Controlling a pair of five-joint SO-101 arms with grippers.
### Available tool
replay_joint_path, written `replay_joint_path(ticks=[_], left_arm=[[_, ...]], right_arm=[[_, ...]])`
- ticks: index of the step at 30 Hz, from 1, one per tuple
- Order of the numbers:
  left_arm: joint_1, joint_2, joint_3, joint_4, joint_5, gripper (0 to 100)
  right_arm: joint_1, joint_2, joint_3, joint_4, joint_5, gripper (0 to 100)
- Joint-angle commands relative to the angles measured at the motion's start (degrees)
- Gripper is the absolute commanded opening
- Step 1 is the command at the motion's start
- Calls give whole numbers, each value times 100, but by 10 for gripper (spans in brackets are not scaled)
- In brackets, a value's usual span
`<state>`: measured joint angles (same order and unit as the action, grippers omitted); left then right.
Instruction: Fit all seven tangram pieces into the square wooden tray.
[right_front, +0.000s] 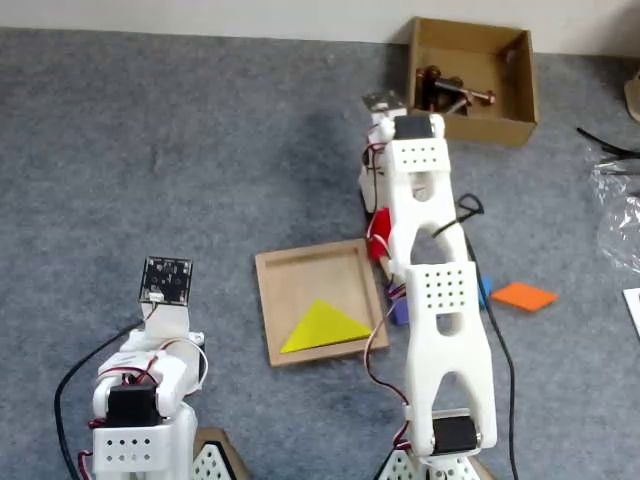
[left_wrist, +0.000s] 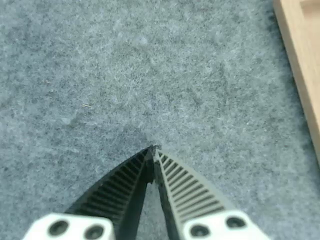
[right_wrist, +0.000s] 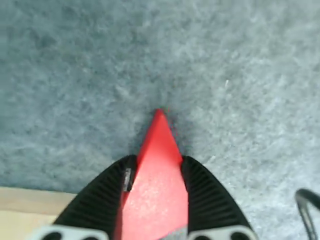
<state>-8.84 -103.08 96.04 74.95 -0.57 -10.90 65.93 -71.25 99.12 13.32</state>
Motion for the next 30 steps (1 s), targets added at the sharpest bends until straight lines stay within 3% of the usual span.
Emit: replay_joint_path(ticks=[1, 10, 16, 20, 27, 30], left_arm=[[-57, 13, 119, 26, 26, 6], [-57, 13, 119, 26, 26, 6], [-57, 13, 119, 26, 26, 6], [-57, 13, 119, 26, 26, 6], [-57, 13, 119, 26, 26, 6], [-57, 13, 119, 26, 26, 6]], right_arm=[[215, -75, -84, 171, 404, 10], [286, -84, -119, 189, 1442, 20], [215, -92, -119, 189, 1459, 178], [163, -207, -84, 198, 1978, 188], [-40, -1279, 549, 198, 1925, 190], [-92, -1763, 1130, 189, 1081, 190]])
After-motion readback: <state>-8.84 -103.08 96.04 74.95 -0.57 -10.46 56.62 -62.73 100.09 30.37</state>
